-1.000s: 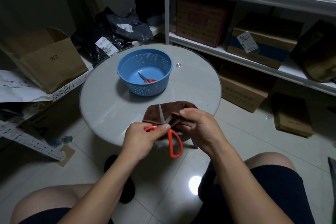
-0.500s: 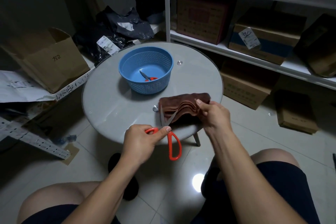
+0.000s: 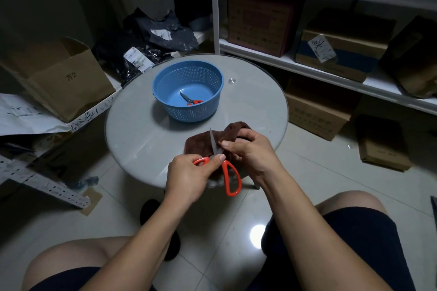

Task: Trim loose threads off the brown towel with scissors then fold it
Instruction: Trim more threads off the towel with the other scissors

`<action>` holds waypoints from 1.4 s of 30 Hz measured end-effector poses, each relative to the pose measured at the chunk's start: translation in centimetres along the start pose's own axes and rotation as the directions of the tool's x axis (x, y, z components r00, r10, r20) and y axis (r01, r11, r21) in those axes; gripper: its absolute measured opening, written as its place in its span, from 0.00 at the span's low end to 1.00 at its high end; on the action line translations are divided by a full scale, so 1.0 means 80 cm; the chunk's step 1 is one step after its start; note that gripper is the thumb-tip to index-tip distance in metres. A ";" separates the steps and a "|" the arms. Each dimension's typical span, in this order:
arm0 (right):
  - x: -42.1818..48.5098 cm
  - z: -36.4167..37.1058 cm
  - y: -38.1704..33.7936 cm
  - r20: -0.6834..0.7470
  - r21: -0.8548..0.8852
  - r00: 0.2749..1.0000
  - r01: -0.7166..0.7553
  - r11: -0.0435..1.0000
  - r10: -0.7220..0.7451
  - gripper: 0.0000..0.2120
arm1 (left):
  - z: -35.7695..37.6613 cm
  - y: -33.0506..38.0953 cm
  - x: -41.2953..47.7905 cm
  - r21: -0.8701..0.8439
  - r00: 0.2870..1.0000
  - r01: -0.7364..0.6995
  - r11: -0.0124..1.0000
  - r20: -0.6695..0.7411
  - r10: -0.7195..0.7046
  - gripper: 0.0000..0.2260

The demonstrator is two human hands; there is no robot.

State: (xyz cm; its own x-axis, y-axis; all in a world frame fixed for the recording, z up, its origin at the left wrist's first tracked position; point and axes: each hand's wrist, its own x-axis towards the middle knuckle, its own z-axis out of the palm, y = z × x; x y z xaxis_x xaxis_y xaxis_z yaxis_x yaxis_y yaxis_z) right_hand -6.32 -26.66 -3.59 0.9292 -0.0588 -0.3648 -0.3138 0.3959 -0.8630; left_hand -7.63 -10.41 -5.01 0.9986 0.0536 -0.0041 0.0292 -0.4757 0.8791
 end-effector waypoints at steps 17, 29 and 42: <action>-0.038 -0.024 -0.013 -0.182 -0.754 0.856 0.194 0.627 -0.483 0.09 | -0.012 0.014 -0.002 -0.270 0.998 0.050 0.962 0.050 -0.038 0.23; -0.044 0.031 -0.013 0.023 -0.395 0.977 0.203 0.896 -0.211 0.02 | -0.021 0.054 0.017 -0.489 0.990 0.049 0.871 -0.093 -0.108 0.22; 0.020 0.066 -0.054 0.033 -0.267 0.985 0.174 0.948 -0.172 0.04 | -0.031 0.074 0.109 -0.603 0.997 0.038 0.797 -0.031 -0.072 0.14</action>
State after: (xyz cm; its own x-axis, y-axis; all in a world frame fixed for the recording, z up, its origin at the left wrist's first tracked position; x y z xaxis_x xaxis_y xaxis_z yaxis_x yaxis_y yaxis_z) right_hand -2.42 -23.62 1.41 0.9753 -0.0952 -0.1993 -0.1875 0.1206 -0.9748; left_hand 1.10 -10.57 1.31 0.9920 0.1147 -0.0522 0.0344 0.1518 0.9878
